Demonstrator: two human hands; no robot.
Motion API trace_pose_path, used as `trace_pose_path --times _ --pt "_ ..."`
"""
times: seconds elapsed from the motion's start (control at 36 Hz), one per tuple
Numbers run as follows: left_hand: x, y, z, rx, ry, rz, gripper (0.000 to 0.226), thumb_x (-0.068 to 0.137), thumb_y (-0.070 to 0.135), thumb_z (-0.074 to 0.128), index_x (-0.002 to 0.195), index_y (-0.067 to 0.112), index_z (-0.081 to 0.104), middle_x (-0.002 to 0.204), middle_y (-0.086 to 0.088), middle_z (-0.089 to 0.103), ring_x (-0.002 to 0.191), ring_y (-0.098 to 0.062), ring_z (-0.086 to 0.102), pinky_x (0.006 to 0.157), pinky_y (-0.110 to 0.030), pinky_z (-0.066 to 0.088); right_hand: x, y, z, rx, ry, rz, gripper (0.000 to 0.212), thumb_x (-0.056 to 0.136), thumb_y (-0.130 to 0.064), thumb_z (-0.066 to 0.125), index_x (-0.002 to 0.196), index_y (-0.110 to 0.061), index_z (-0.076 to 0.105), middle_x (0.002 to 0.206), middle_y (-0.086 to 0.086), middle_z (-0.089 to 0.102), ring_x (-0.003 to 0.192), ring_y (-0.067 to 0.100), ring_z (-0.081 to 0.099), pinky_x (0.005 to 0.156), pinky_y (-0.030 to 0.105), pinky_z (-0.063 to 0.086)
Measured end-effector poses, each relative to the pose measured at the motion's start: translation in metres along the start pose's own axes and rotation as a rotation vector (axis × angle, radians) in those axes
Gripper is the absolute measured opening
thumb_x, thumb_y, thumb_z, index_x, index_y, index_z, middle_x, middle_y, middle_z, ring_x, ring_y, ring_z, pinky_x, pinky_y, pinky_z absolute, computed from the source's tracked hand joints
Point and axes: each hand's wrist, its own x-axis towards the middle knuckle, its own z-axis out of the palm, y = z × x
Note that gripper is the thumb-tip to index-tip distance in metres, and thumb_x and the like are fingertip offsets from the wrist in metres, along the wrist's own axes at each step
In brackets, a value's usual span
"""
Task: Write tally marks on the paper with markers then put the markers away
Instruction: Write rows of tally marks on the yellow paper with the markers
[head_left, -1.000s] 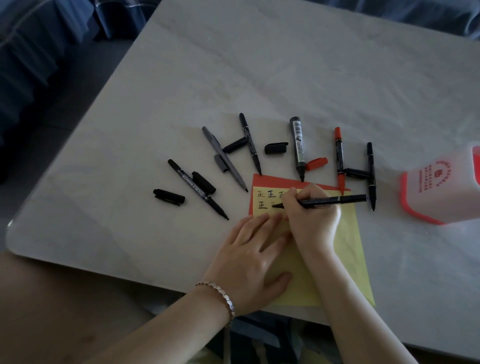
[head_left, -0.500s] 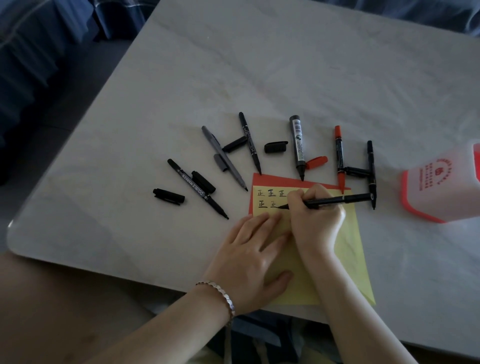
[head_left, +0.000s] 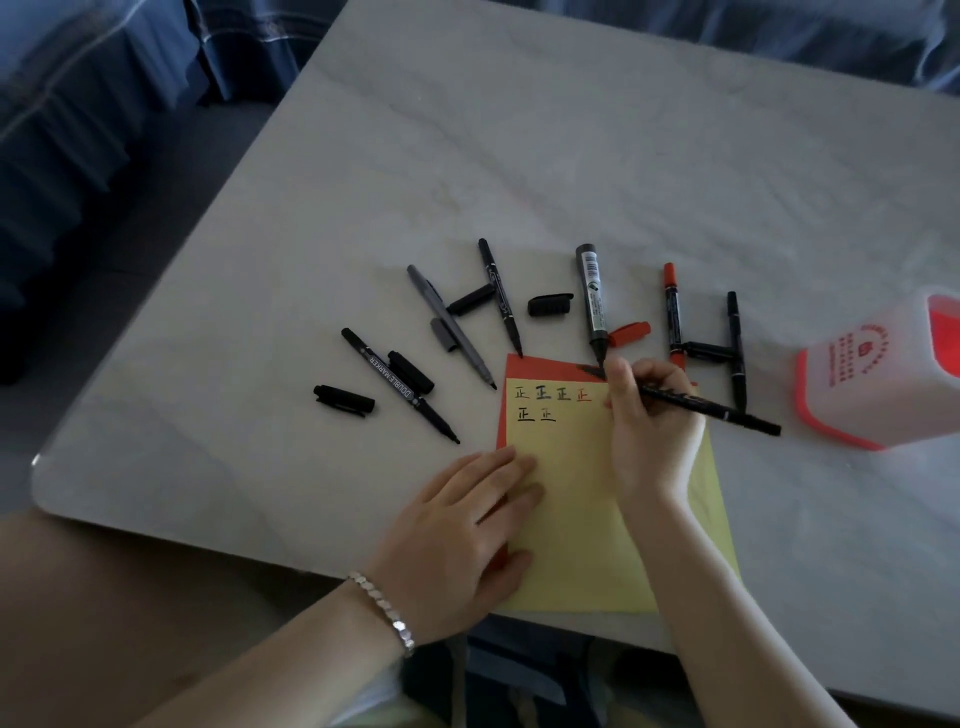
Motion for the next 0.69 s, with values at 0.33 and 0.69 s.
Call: trace_pose_path --times 0.33,0.69 --pt "0.001 0.000 0.002 0.013 0.012 0.013 0.044 0.083 0.042 0.047 0.119 0.017 0.056 0.130 -0.001 0.053 0.125 -0.015 0.042 0.108 -0.031 0.027 0.031 -0.065 -0.008 -0.221 -0.505 -0.136 0.021 0.089 -0.009 0.053 0.081 -0.028 0.059 0.074 -0.013 0.064 0.067 -0.001 0.059 0.074 0.019 0.048" --pt "0.000 -0.002 0.004 -0.042 0.057 0.029 0.041 0.083 0.038 0.051 0.117 0.016 0.056 0.129 -0.002 0.054 0.126 -0.015 0.040 0.108 -0.028 0.028 0.015 -0.043 0.077 -0.838 -0.836 -0.420 0.023 0.080 -0.033 0.066 0.086 -0.011 0.071 0.080 0.011 0.069 0.079 0.025 0.060 0.071 0.034 0.049"
